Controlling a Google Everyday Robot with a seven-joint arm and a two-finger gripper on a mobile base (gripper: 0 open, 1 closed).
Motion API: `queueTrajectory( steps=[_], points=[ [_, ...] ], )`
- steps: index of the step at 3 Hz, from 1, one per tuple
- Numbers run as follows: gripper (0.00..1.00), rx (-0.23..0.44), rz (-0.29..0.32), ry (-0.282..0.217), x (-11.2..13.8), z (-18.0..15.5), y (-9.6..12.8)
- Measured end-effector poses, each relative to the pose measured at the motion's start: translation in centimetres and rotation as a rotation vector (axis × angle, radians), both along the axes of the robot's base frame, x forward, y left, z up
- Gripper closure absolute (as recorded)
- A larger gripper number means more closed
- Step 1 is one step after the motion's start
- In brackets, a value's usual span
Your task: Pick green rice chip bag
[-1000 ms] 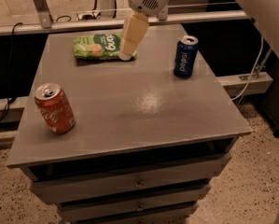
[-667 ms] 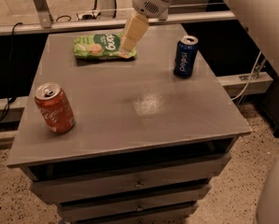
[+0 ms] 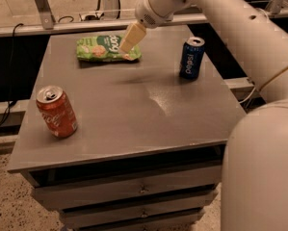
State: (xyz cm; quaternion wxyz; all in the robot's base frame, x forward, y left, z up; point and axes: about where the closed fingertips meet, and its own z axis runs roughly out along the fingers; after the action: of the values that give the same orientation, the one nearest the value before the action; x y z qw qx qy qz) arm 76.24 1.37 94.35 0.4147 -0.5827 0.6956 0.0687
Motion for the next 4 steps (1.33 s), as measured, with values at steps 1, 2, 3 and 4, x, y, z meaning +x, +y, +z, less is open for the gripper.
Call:
queueTrajectory(
  steps=[1,2,3,4],
  points=[
    [0.00,0.052,-0.006,0.056,2.6,-2.9,1.5],
    [0.00,0.087,0.004,0.102,4.0,-5.0,3.2],
    [0.00,0.121,0.011,0.154,4.9,-7.1,4.8],
    [0.00,0.139,0.033,0.200,4.9,-8.3,6.1]
  ],
)
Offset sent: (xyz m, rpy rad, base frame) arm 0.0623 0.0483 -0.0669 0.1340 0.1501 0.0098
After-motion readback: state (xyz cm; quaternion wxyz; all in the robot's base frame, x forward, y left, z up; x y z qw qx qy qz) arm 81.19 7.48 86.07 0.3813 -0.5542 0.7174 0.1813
